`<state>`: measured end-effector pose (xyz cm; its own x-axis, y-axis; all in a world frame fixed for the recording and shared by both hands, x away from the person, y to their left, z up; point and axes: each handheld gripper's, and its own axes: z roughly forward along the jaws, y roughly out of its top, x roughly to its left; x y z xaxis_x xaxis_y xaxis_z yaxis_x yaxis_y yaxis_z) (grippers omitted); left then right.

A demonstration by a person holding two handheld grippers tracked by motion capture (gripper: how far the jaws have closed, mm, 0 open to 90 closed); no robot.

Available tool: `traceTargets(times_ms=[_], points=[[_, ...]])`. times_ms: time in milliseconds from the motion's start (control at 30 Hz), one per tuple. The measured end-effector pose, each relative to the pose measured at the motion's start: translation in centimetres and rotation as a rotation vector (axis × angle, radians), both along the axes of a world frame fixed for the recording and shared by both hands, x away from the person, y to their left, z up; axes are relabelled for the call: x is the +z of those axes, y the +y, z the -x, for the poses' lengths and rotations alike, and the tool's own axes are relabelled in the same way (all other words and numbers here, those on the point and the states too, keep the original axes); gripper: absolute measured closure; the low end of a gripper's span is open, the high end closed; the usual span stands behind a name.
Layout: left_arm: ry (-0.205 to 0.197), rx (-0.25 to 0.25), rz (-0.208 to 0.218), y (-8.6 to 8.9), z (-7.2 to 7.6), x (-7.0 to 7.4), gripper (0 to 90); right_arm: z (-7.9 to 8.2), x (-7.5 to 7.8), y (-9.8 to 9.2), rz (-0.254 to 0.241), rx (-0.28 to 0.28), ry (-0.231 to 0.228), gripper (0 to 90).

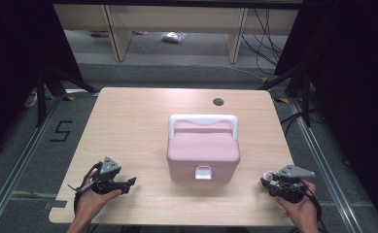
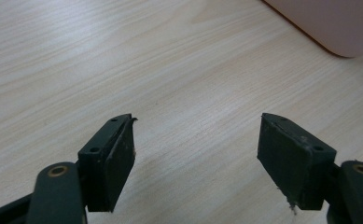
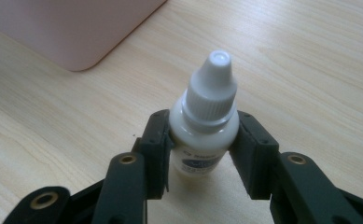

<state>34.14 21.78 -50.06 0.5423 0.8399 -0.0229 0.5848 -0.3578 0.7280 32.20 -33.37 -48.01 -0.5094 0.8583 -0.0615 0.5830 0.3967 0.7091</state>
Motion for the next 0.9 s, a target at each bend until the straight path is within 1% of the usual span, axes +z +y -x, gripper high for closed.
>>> traceTargets(times_ms=[33,67,100,133,167,233,267,300,333,367,400,433,467,500,533,567,600,633,667,700,733,767,800,833,867,900], points=[[0.001,0.001,0.004,-0.1,0.0,0.0,26.9,-0.2,-0.1,-0.1,0.010,0.015,-0.010,60.3],[0.001,0.006,0.004,-0.1,0.0,0.0,26.9,-0.1,-0.1,0.0,0.008,0.012,-0.002,60.4],[0.011,-0.020,-0.015,0.0,0.0,0.1,26.9,0.0,0.0,0.2,-0.003,0.003,0.015,60.4],[0.011,-0.020,-0.015,0.0,0.0,0.1,26.9,0.0,0.0,0.2,-0.003,0.003,0.015,60.4],[0.015,-0.018,0.007,-0.1,-0.1,0.1,26.9,-0.1,-0.2,0.2,0.009,0.019,0.005,60.3],[0.012,-0.022,0.012,-0.3,-0.1,0.2,26.9,-0.1,-0.2,0.3,0.001,0.006,0.023,60.3],[0.017,-0.027,0.017,-0.3,-0.1,0.2,26.9,-0.1,-0.2,0.3,0.001,0.006,0.023,60.3],[0.001,-0.016,0.039,-0.5,-0.1,0.1,26.9,-0.2,-0.3,0.2,0.009,0.022,0.004,60.3],[0.002,-0.022,0.032,-0.6,-0.1,0.2,26.9,-0.3,-0.4,0.2,0.003,0.015,0.012,60.3],[0.011,-0.031,0.034,-0.7,-0.2,0.3,26.9,-0.3,-0.4,0.2,0.003,0.015,0.012,60.3],[0.012,-0.045,0.029,-0.7,-0.2,0.4,26.9,-0.3,-0.5,0.3,-0.009,0.008,0.021,60.2],[0.012,-0.035,0.055,-0.9,-0.2,0.5,26.8,-0.4,-0.6,0.1,0.001,0.019,0.016,60.1],[0.006,-0.060,0.058,-0.9,-0.4,1.0,26.7,-0.2,-0.5,0.2,-0.019,0.000,0.035,59.7],[0.003,-0.066,0.062,-1.0,-0.5,1.4,26.6,-0.2,-0.5,0.1,-0.011,0.010,0.020,58.1],[0.003,-0.066,0.062,-1.0,-0.5,1.4,26.5,-0.2,-0.5,0.1,-0.011,0.010,0.020,58.1],[-0.006,-0.068,0.078,-1.2,-0.6,2.1,26.5,-0.2,-0.2,0.0,-0.033,0.005,0.015,51.9],[-0.006,-0.068,0.078,-1.2,-0.6,2.1,26.4,-0.2,-0.2,0.0,-0.033,0.005,0.015,51.9],[-0.006,-0.077,0.080,-1.4,-0.8,2.5,26.4,0.0,0.0,0.0,-0.022,-0.009,-0.001,48.4],[-0.007,-0.089,0.082,-1.5,-1.0,2.9,26.3,0.2,0.2,0.0,-0.030,-0.022,-0.007,45.1],[-0.017,-0.105,0.092,-2.0,-1.5,3.7,25.9,0.9,0.8,0.1,-0.047,-0.034,-0.020,43.0],[-0.017,-0.105,0.092,-2.0,-1.5,3.7,25.9,0.9,0.8,0.1,-0.047,-0.034,-0.020,43.0],[-0.017,-0.113,0.087,-2.2,-1.7,4.2,25.9,1.3,1.1,0.3,-0.056,-0.052,-0.035,42.2],[-0.020,-0.133,0.077,-2.8,-2.3,5.1,25.6,2.0,1.8,0.6,-0.049,-0.043,-0.060,40.6],[-0.020,-0.133,0.077,-2.8,-2.3,5.1,25.4,2.0,1.8,0.6,-0.049,-0.043,-0.060,40.6],[-0.036,-0.174,0.051,-3.3,-2.8,6.1,25.3,2.8,2.4,0.9,-0.049,-0.044,-0.094,39.9],[-0.036,-0.174,0.051,-3.3,-2.8,6.1,25.4,3.0,2.6,1.0,-0.047,-0.044,-0.100,39.4]])
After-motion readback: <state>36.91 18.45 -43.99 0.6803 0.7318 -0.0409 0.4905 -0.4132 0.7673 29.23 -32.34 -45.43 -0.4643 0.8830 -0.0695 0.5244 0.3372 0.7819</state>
